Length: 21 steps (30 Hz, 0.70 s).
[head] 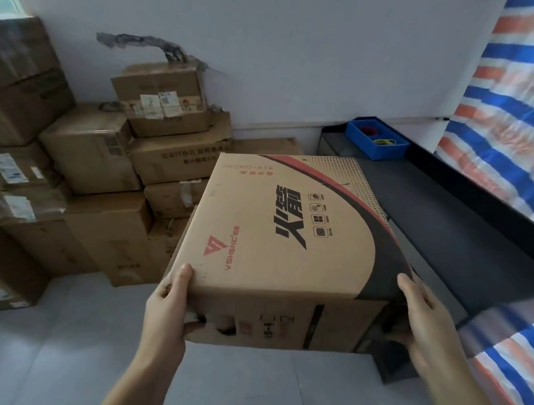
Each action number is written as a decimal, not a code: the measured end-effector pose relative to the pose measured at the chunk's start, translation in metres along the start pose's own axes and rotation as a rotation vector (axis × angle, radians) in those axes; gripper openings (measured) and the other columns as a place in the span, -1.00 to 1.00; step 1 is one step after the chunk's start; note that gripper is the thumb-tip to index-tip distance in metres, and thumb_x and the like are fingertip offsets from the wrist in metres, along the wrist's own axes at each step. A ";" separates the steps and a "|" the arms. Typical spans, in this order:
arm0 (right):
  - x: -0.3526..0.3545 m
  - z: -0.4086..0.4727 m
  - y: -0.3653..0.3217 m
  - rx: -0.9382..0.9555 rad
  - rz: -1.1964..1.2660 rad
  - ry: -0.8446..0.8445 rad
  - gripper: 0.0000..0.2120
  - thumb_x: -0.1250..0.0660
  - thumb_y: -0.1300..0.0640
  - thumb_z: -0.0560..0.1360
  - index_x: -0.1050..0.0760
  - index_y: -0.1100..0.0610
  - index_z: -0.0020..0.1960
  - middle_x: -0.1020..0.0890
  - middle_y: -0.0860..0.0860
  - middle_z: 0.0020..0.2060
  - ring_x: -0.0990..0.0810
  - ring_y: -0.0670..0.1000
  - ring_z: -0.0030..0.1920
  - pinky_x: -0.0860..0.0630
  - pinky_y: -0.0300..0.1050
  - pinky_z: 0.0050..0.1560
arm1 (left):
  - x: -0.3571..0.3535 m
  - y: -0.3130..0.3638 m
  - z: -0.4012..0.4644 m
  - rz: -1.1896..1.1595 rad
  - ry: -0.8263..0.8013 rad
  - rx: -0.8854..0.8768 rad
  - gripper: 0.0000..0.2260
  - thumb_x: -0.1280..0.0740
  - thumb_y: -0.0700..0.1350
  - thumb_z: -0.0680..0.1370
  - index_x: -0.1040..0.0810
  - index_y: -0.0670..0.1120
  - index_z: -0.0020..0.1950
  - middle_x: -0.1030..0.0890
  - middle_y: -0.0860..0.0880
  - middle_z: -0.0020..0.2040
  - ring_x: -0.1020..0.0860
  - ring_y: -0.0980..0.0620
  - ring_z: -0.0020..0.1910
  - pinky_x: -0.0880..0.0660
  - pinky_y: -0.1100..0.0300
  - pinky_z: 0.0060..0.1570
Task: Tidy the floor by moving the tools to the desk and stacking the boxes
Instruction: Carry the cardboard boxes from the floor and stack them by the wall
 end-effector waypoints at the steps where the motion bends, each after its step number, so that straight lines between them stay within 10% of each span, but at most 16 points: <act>1: -0.007 0.017 -0.007 0.000 0.003 0.003 -0.56 -0.31 -0.06 0.51 -0.41 -0.04 0.36 -0.56 0.04 0.22 -0.54 0.14 0.19 -0.48 0.27 0.17 | -0.014 0.003 0.015 -0.003 -0.007 0.000 -0.74 -0.25 0.07 0.57 -0.53 -0.01 0.19 -0.53 0.13 0.03 -0.50 0.00 0.06 -0.55 -0.22 -0.02; 21: -0.240 0.391 -0.172 0.054 0.140 -0.009 -0.60 -0.27 -0.02 0.54 -0.39 -0.09 0.37 -0.57 0.05 0.16 -0.59 0.08 0.08 -0.55 0.04 -0.11 | -0.293 0.154 0.359 -0.047 -0.091 -0.232 -0.88 -0.21 0.03 0.59 -0.55 0.17 0.01 -0.54 0.21 -0.09 -0.50 0.18 -0.05 -0.52 -0.19 0.03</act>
Point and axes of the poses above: each hand's wrist, its own z-axis towards the middle knuckle, its own x-axis out of the back of the hand, y = z × x, the point moved 5 cm from there along z, towards the middle knuckle
